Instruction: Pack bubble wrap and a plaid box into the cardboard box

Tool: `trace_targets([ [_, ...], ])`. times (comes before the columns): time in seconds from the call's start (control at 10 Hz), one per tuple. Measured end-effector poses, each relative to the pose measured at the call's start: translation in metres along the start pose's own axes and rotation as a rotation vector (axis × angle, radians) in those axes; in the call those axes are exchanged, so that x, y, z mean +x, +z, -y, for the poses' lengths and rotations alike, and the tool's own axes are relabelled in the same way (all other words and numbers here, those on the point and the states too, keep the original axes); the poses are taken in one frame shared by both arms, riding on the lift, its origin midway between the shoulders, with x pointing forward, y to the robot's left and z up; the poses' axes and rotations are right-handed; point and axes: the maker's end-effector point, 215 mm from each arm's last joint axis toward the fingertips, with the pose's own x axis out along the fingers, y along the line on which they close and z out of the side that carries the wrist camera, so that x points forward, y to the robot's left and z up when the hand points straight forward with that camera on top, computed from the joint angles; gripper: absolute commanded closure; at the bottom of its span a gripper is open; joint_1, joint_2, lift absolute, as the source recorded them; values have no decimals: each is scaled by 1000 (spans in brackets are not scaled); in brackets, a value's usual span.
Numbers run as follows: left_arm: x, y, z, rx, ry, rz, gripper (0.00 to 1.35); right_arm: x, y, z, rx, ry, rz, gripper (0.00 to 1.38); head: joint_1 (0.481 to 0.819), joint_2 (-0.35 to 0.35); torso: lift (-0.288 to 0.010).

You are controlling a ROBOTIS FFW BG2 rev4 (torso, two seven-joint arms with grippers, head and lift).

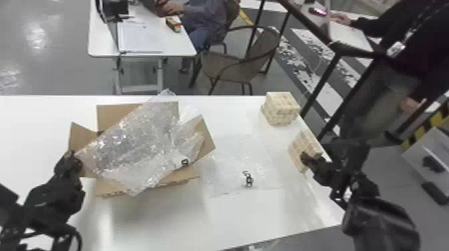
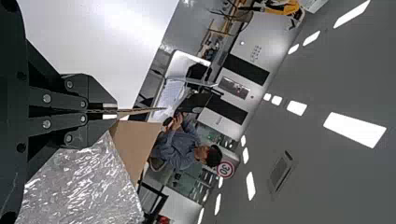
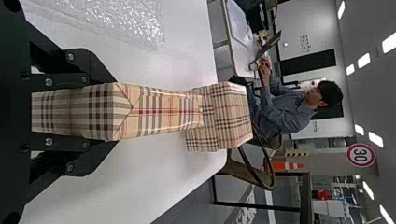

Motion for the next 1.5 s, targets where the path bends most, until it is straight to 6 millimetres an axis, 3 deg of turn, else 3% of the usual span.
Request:
trace_targets([
  [0.1, 0, 0, 0, 0, -1, 0, 1185, -2, 2, 1, 3, -6, 7, 883, 695, -281, -95],
  [0.2, 0, 0, 0, 0, -1, -1, 1185, -4, 2, 2, 7, -8, 12, 992, 695, -283, -95],
  [0.6, 0, -1, 0, -2, -1, 0, 1185, -11, 6, 4, 12, -19, 32, 996, 695, -288, -95],
  [0.8, 0, -1, -1, -7, 1, -2, 1185, -16, 39, -17, 9, 6, 100, 996, 695, -273, -95],
  [1.0, 0, -2, -1, -12, 2, -2, 1185, -16, 90, -65, 4, 76, 177, 996, 695, -241, -95],
  [1.2, 0, -1, 0, -12, 0, 2, 1185, -14, 128, -120, 19, 175, 225, 996, 695, -180, -95],
  [1.5, 1, 0, 0, -12, -1, 4, 1185, -7, 174, -228, 20, 365, 282, 996, 695, -85, -95],
])
